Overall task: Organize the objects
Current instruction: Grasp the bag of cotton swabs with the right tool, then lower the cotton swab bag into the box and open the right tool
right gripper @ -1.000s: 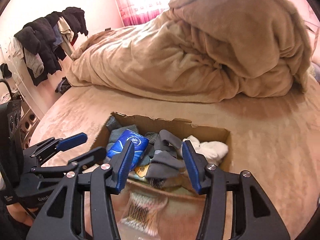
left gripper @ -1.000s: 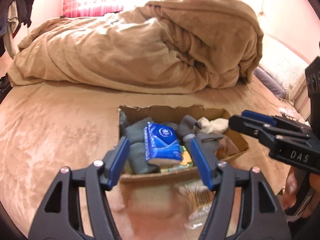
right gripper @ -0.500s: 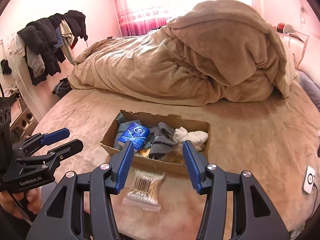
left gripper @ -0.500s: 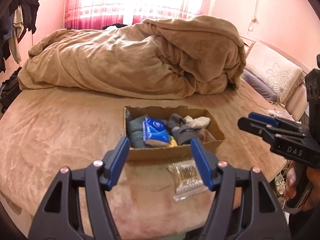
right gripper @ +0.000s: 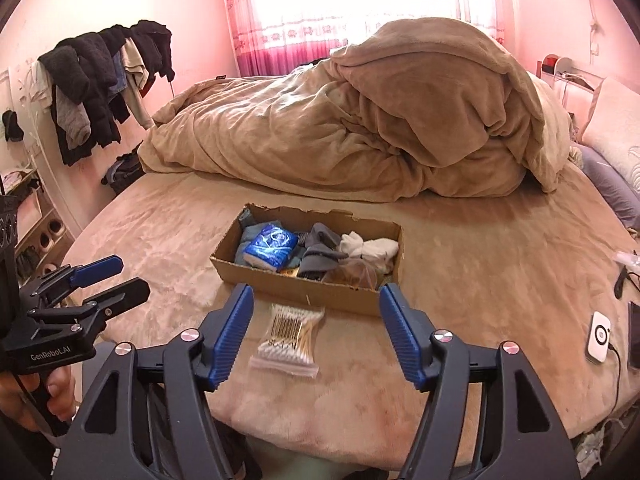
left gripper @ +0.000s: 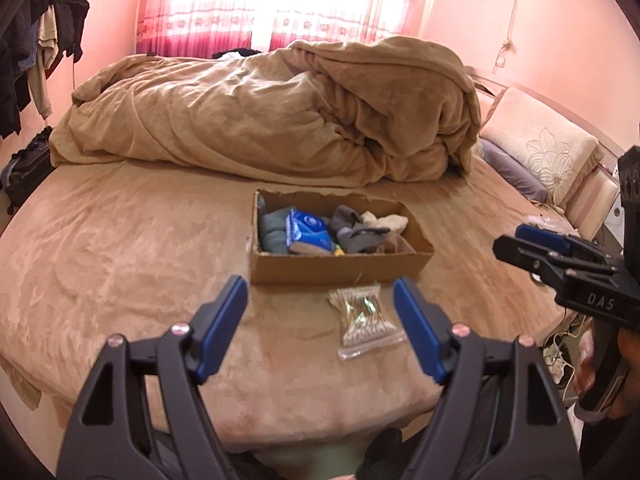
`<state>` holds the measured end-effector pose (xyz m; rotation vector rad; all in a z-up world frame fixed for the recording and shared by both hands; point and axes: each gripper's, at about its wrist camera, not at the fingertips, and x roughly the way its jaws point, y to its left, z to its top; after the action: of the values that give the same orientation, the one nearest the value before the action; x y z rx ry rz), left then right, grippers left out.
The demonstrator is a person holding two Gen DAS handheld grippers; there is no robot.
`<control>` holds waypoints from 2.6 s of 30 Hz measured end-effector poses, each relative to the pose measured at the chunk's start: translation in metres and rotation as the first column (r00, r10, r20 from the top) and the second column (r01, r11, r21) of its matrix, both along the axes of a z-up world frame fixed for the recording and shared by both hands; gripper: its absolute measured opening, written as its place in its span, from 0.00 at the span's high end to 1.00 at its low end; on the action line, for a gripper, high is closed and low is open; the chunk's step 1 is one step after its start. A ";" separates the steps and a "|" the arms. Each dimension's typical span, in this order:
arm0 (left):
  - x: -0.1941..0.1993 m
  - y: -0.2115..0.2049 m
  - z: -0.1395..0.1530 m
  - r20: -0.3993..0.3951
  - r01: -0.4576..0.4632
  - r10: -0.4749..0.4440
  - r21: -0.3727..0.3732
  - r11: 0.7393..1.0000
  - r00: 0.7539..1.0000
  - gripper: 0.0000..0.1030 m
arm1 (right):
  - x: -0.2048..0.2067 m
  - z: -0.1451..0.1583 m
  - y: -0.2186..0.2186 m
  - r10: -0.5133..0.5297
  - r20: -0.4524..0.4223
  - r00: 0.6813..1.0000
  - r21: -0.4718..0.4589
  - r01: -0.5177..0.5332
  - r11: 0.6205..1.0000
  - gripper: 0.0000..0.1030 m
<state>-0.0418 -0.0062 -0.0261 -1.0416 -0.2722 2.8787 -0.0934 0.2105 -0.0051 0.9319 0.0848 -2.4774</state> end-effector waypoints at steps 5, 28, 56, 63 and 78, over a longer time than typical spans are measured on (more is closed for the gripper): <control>0.010 -0.001 -0.014 0.022 -0.011 0.011 -0.005 1.000 1.000 0.25 | 0.011 -0.005 0.002 -0.005 0.000 1.000 0.001 0.005 1.000 0.27; -0.022 -0.030 -0.113 0.206 -0.055 0.054 -0.002 0.998 0.977 0.25 | -0.029 -0.116 -0.057 0.064 0.210 0.976 0.065 -0.080 0.995 0.27; -0.046 -0.017 -0.122 0.249 -0.038 0.039 -0.010 0.999 0.968 0.25 | -0.056 -0.142 -0.047 0.069 0.278 0.958 0.017 -0.077 0.997 0.54; -0.039 -0.013 -0.091 0.215 -0.042 0.041 -0.001 0.999 0.976 0.25 | -0.042 -0.109 -0.016 0.034 0.233 0.972 -0.002 -0.034 0.999 0.53; -0.054 -0.016 -0.027 0.128 -0.049 0.047 0.016 0.999 0.991 0.25 | -0.050 -0.045 0.018 -0.024 0.114 0.993 -0.029 0.027 0.999 0.53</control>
<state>-0.0960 -0.0226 -0.0528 -1.2346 -0.3366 2.8491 -0.1431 0.2288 -0.0496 1.0656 -0.0028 -2.4360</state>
